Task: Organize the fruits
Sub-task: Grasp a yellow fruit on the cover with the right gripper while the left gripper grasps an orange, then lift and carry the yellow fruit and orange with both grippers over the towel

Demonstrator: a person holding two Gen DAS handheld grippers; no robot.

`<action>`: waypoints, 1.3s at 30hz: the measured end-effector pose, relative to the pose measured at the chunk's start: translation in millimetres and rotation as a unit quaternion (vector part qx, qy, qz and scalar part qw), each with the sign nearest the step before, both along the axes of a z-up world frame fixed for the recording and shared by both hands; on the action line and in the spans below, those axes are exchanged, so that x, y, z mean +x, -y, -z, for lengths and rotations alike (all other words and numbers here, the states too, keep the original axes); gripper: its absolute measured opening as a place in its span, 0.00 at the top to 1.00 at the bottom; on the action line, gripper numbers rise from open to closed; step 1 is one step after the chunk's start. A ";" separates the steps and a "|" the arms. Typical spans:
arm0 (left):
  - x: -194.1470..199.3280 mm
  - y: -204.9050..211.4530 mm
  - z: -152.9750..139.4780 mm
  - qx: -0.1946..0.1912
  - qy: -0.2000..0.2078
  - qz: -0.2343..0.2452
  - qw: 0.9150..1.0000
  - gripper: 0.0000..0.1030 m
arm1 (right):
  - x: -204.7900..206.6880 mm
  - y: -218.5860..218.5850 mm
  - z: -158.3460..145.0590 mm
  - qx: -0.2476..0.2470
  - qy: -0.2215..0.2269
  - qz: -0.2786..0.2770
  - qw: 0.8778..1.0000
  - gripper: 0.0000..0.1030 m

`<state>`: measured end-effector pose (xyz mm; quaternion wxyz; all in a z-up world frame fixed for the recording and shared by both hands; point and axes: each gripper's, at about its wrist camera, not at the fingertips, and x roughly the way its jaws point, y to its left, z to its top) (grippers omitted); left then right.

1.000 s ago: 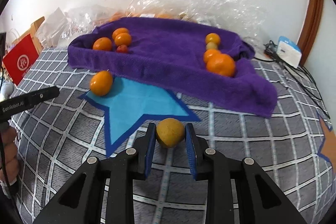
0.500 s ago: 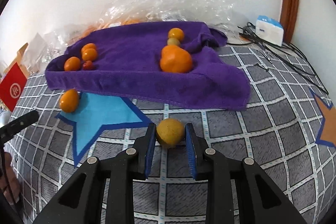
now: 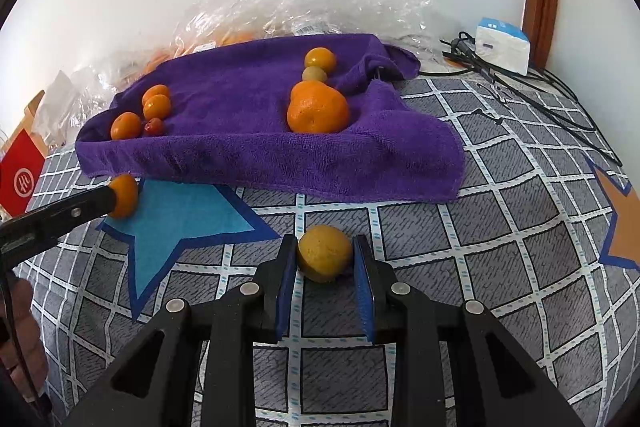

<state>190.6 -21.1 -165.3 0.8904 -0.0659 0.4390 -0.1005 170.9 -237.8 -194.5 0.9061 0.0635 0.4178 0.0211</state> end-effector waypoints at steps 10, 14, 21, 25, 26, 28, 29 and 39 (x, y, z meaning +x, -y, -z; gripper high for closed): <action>6.1 0.7 11.7 0.024 -0.004 -0.024 0.999 0.70 | 0.9 -0.6 0.9 0.003 0.000 -0.004 1.000 0.73; 0.1 -10.2 8.0 0.015 -0.001 -0.029 0.999 0.71 | 1.0 -1.8 1.2 0.000 0.000 -0.004 1.000 0.73; -12.5 -28.4 1.4 0.013 -0.005 -0.044 0.999 0.71 | 0.0 -1.3 0.7 0.004 0.002 -0.002 1.000 0.73; -22.1 -40.5 -3.2 0.000 -0.007 -0.053 0.999 0.71 | -1.2 0.0 -0.4 0.012 0.006 -0.002 1.000 0.73; -23.5 -42.4 -4.4 -0.002 -0.008 -0.053 0.999 0.71 | -1.2 0.7 -0.6 0.015 0.007 -0.002 1.000 0.73; -27.0 -46.3 -7.7 -0.003 -0.005 -0.053 0.999 0.71 | -1.3 1.7 -1.1 0.017 0.008 -0.001 1.000 0.73; -27.5 -46.3 -9.7 -0.001 -0.002 -0.055 0.998 0.71 | -1.6 1.6 -1.4 0.017 0.010 -0.002 1.000 0.73; -39.4 -60.9 -46.6 -0.015 0.028 -0.059 0.998 0.71 | -7.8 -7.7 -31.5 0.006 0.039 -0.024 0.999 0.73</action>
